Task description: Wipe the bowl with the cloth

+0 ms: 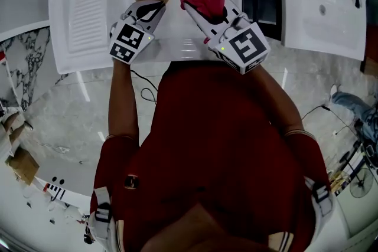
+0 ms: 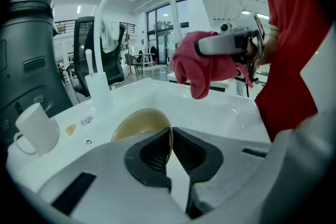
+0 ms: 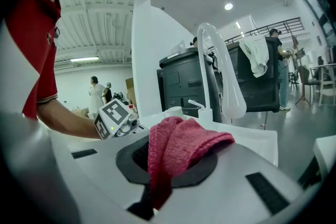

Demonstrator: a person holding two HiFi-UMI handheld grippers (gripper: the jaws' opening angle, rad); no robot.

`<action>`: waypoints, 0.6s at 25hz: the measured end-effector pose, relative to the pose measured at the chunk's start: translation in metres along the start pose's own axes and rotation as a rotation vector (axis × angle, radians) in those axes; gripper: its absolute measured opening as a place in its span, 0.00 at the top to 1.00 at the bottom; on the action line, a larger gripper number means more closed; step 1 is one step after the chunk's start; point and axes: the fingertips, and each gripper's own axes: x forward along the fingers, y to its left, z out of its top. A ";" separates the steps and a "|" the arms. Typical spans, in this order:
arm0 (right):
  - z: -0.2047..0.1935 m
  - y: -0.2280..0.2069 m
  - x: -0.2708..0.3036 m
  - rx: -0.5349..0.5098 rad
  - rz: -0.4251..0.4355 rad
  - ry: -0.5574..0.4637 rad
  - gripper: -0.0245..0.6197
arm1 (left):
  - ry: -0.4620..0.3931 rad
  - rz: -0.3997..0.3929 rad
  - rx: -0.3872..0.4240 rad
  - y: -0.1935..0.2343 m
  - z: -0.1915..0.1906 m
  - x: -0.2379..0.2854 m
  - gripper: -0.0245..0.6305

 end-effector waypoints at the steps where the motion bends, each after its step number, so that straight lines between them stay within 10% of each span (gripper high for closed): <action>1: -0.001 0.000 0.001 -0.005 -0.002 0.002 0.92 | 0.022 -0.003 0.017 0.001 -0.004 0.004 0.93; 15: 0.000 -0.007 0.015 -0.016 -0.027 0.002 0.92 | 0.253 -0.024 0.175 0.024 -0.071 0.063 0.93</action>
